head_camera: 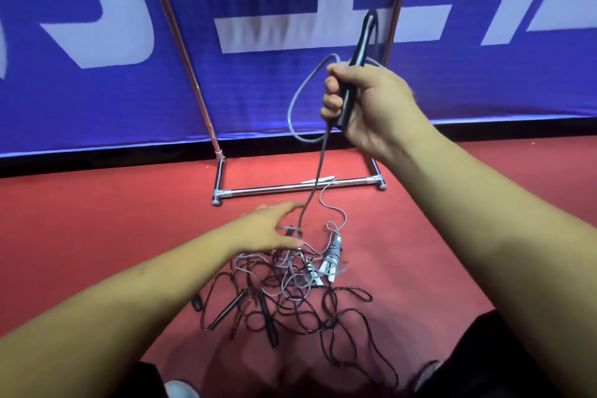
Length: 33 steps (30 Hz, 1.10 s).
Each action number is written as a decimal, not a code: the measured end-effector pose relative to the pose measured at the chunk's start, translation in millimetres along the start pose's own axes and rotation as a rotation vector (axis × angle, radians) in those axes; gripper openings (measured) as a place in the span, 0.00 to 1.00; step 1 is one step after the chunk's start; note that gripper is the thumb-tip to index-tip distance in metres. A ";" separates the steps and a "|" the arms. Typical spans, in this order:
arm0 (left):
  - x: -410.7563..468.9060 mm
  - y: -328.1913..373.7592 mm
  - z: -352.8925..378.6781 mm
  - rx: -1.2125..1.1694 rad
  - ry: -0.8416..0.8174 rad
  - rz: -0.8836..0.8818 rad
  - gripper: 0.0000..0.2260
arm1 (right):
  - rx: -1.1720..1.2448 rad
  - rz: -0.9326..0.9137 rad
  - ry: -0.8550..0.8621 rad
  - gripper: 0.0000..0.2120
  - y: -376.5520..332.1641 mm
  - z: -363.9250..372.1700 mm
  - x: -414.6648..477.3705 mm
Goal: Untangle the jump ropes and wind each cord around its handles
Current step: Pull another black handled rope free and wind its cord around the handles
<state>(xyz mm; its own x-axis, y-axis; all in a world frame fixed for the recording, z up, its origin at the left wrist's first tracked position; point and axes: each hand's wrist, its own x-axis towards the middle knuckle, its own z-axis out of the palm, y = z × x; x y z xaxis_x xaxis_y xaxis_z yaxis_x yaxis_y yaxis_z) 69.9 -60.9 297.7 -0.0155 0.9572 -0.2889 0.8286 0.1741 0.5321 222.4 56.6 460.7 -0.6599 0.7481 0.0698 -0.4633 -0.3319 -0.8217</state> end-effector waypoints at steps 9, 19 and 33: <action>-11.7 2.7 -3.7 -0.384 -0.241 0.017 0.12 | 0.093 -0.019 0.120 0.09 -17.1 -9.6 4.8; -26.6 33.0 -60.4 -0.815 0.309 0.077 0.03 | -0.780 0.120 -0.056 0.04 10.9 -38.3 -9.6; -46.0 41.4 -71.8 -0.673 0.184 0.104 0.20 | -0.537 0.446 -0.259 0.15 26.6 -9.3 -12.6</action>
<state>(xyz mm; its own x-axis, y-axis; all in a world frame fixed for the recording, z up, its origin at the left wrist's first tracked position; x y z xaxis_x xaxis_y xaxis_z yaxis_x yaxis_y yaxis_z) 64.8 -81.1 390.1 -0.0984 0.9899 -0.1024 0.3054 0.1280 0.9436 223.9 43.7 432.7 -0.8669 0.4261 -0.2586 0.1903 -0.1965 -0.9619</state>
